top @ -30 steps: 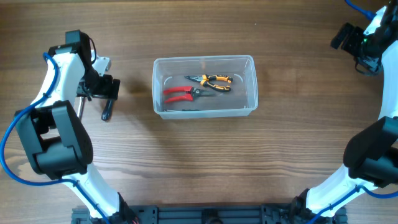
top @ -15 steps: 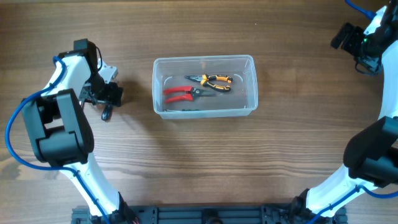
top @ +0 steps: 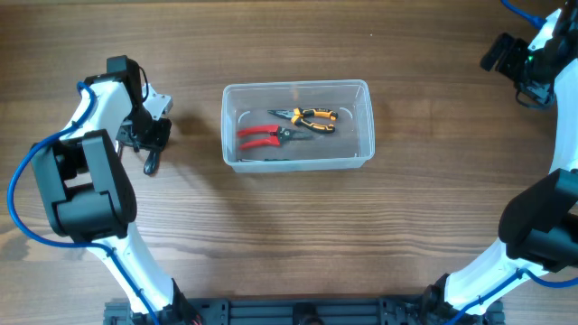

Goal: Pack container
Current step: 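Carry the screwdriver with the left gripper into the container and release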

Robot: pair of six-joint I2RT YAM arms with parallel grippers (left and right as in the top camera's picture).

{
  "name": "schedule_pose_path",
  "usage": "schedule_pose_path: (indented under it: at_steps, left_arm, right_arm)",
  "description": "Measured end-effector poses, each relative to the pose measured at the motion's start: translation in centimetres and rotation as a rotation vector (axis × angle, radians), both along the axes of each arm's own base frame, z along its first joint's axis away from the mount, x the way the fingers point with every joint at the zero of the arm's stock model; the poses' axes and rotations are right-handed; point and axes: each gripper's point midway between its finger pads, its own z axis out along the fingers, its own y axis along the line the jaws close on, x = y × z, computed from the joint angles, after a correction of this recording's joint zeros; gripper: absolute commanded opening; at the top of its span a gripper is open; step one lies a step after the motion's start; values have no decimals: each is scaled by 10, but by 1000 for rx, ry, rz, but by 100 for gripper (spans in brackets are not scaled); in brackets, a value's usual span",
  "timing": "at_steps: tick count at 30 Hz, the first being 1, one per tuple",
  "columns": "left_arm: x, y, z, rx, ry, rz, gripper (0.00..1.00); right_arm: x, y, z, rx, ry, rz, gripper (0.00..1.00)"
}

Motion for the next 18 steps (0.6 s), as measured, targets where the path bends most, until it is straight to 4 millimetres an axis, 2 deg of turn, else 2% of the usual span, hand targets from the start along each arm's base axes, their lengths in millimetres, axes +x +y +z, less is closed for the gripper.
schedule_pose_path:
  at_steps: [2,4,6,7,9,10,11,12,14,16,18]
  left_arm:
    - [-1,-2,2,-1,3,-4,4]
    - [-9,-9,8,0,49,-25,4]
    - [4,-25,34,12,21,-74,4]
    - [15,-34,55,21,-16,-103,4]
    - [58,-82,139,43,-276,-228,4]
    - [67,-107,172,47,-384,-301,4]
    - [70,-147,210,43,-509,-418,4]
    - [65,-192,230,34,-581,-558,4]
    - [57,-230,227,39,-587,-702,4]
    - [45,-279,213,23,-573,-862,4]
    - [36,-303,194,3,-532,-944,4]
  right_arm:
    - [0,0,0,0,0,0,100]
    - [0,0,0,0,0,0,100]
    - [0,0,0,0,0,-1,100]
    - [0,0,0,0,0,0,100]
    - [0,0,0,0,0,-1,100]
    - [0,0,0,0,0,0,100]
    - [0,0,0,0,0,0,100]
    - [0,0,0,0,0,-1,100]
    - [0,0,0,0,0,0,100]
    - [0,0,0,0,0,0,100]
    - [0,0,0,0,0,0,100]
